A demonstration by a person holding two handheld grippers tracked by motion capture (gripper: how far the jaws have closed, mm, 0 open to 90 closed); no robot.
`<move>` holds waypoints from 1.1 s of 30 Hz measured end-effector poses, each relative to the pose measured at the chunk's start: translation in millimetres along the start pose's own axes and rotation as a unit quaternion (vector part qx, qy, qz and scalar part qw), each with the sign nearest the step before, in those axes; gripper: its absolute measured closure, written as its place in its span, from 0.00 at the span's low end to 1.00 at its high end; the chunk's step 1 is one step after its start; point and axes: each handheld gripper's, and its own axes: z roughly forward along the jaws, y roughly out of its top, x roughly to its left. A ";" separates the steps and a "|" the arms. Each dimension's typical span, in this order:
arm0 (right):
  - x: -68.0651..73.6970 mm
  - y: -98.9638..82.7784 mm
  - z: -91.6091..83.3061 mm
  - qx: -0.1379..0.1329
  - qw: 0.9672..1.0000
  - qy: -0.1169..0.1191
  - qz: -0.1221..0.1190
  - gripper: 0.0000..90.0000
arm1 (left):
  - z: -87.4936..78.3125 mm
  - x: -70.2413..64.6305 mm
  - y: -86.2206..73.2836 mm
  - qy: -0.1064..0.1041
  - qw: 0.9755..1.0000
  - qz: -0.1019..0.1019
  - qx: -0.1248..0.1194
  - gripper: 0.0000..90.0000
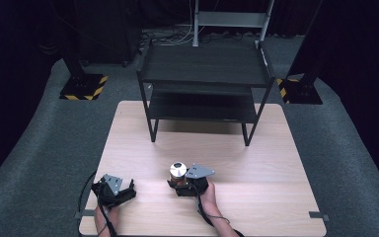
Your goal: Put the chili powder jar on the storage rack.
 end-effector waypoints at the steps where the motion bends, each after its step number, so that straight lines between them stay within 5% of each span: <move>1: 0.0 0.0 0.0 0.000 1.000 0.000 0.000 0.34 | 0.0 0.1 0.0 0.000 1.000 0.000 0.000 0.02; 16: -7.6 -1.1 -30.6 -0.001 1.000 -0.011 -0.001 0.34 | 0.3 0.3 0.3 -0.001 1.000 0.000 0.000 0.02; 33: -21.0 -2.8 -71.9 0.005 0.998 -0.061 0.008 0.34 | 0.3 -0.1 0.2 0.000 1.000 0.001 0.000 0.02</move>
